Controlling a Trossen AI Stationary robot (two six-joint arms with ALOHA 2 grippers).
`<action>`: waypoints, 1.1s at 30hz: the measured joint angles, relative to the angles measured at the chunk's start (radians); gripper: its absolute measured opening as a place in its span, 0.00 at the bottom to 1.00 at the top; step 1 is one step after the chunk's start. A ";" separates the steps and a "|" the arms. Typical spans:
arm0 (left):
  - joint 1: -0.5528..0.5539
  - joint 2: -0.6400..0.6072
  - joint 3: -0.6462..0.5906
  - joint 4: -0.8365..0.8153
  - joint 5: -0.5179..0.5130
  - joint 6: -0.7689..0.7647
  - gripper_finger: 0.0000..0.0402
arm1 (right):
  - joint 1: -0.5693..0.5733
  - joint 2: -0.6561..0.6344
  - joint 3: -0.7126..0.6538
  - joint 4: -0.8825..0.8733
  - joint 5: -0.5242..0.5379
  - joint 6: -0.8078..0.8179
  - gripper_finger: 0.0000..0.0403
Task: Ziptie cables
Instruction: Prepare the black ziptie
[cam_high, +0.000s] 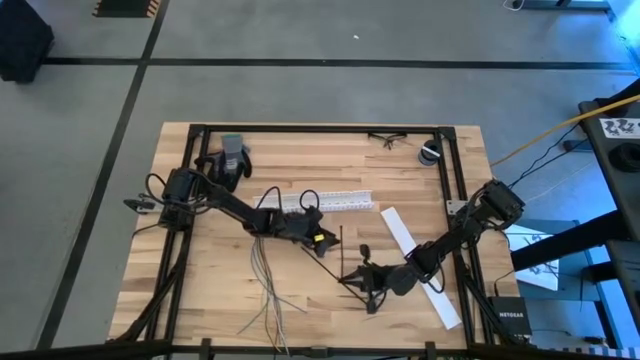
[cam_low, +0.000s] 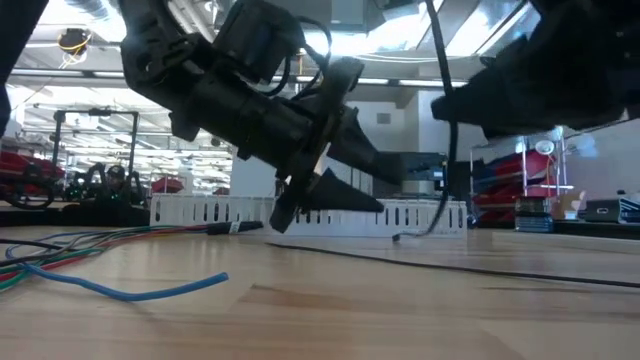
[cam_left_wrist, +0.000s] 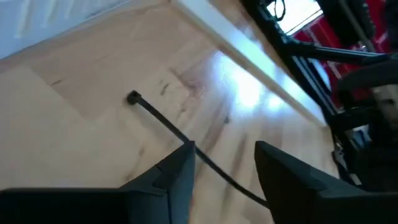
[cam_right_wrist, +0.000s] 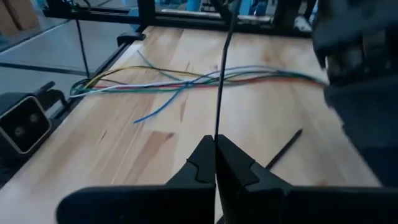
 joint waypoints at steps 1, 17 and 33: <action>0.004 0.000 0.000 -0.005 0.010 -0.002 0.44 | 0.000 0.000 0.006 0.000 0.004 -0.017 0.00; -0.011 -0.002 0.001 -0.060 0.010 -0.070 0.50 | 0.005 -0.001 0.056 0.000 0.093 -0.235 0.00; -0.037 0.003 0.001 -0.054 -0.043 -0.185 0.49 | 0.026 -0.020 0.056 0.038 0.143 -0.314 0.00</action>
